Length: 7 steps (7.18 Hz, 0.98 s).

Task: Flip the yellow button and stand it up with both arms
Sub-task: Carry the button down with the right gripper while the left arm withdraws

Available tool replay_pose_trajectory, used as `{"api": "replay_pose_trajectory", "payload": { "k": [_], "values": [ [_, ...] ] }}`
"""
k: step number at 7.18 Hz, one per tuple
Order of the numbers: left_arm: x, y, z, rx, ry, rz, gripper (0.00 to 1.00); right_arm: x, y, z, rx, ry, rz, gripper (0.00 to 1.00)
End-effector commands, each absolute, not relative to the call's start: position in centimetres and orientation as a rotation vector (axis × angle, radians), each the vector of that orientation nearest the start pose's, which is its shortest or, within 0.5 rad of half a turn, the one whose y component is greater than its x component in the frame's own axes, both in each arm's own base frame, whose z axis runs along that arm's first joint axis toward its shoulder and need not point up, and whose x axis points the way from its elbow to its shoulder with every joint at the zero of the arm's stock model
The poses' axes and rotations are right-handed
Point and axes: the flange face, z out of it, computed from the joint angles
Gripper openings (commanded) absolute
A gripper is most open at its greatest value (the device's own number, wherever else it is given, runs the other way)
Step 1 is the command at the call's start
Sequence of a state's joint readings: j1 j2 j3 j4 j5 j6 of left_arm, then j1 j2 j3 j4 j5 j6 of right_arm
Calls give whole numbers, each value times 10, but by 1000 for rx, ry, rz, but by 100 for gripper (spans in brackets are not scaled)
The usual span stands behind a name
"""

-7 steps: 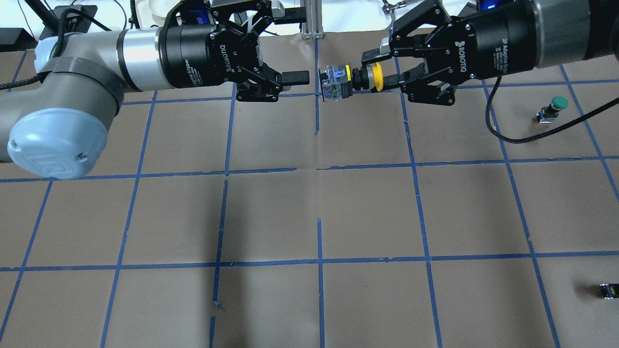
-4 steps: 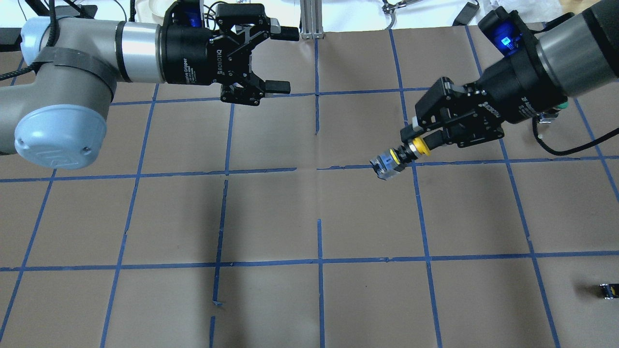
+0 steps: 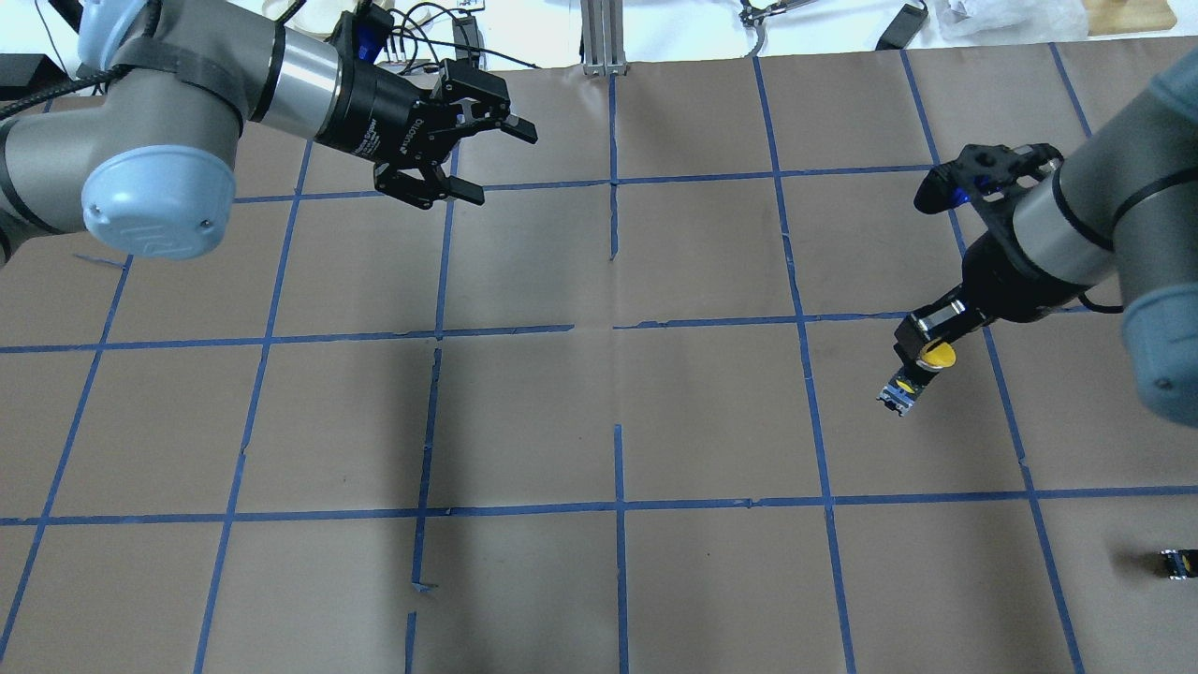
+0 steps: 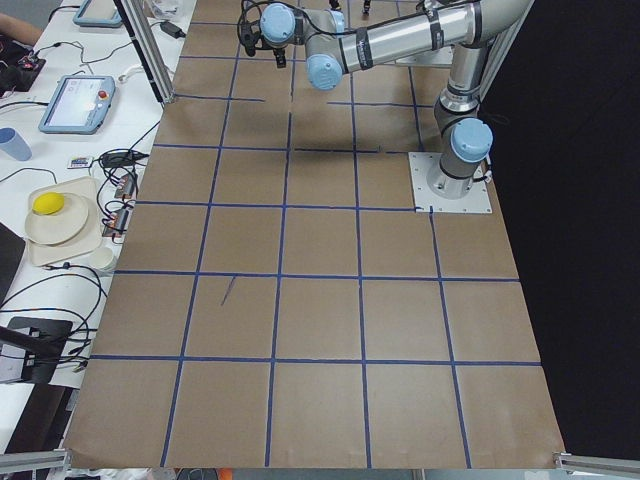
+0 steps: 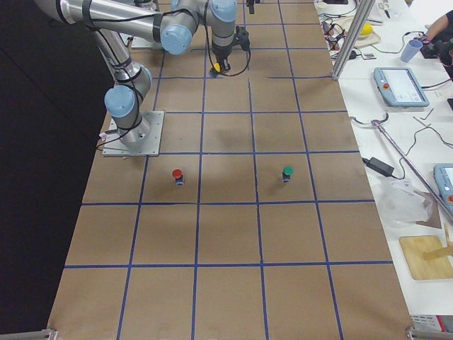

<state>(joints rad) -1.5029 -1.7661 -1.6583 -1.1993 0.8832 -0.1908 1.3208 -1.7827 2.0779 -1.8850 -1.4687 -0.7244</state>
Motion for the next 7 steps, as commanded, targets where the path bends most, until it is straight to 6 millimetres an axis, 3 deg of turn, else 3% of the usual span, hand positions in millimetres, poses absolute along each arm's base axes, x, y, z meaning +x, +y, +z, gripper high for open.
{"api": "replay_pose_trajectory", "payload": {
  "k": [1, 2, 3, 4, 5, 6, 7],
  "values": [
    [-140, -581, 413, 317, -2728, 60, 100, -31, -403, 326, -1115, 2993, -199, 19],
    [-133, -569, 436, 331, -2799, 54, 100, -70, -403, 323, -1187, 2988, -209, 19],
    [-118, -552, 458, 359, -2967, 18, 100, -94, -413, 311, -1278, 2948, -269, 18],
    [-114, -532, 475, 362, -3042, -29, 100, -130, -423, 288, -1352, 2921, -294, 18],
    [-113, -520, 485, 362, -3069, -27, 100, -175, -422, 267, -1270, 2975, -292, 18],
    [-112, -513, 482, 341, -3113, -35, 100, -205, -420, 258, -838, 3096, -292, 19],
    [-123, -506, 486, 308, -3119, -39, 100, -217, -424, 271, -134, 3198, -313, 18]
  ]
}}
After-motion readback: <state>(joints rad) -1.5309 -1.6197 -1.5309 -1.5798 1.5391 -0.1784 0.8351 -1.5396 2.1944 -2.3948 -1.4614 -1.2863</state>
